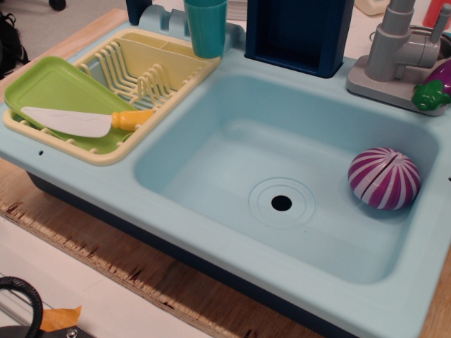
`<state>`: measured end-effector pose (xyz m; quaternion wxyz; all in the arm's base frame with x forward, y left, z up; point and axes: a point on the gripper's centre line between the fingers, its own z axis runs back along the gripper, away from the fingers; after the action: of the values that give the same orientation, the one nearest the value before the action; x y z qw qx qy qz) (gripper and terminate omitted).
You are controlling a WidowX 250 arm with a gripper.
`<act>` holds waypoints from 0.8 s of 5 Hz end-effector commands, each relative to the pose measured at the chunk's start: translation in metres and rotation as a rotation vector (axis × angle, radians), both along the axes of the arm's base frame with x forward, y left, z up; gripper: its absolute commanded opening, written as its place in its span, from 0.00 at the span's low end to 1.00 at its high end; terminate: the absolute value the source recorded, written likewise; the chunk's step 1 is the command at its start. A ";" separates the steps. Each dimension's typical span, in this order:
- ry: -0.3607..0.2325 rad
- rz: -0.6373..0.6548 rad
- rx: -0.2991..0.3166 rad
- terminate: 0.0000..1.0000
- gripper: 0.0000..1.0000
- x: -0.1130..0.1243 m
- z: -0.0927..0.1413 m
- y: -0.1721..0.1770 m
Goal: Put cup from counter or drying rack into sink
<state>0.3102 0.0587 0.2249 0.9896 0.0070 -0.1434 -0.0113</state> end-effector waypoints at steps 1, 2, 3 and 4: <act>0.000 0.000 0.000 0.00 1.00 0.000 0.000 0.000; 0.008 0.016 -0.007 0.00 1.00 0.010 -0.008 0.012; -0.023 0.020 -0.022 0.00 1.00 0.014 -0.012 0.030; -0.024 0.021 -0.035 0.00 1.00 0.023 -0.018 0.039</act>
<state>0.3352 0.0937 0.1884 0.9898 -0.0260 -0.1402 -0.0075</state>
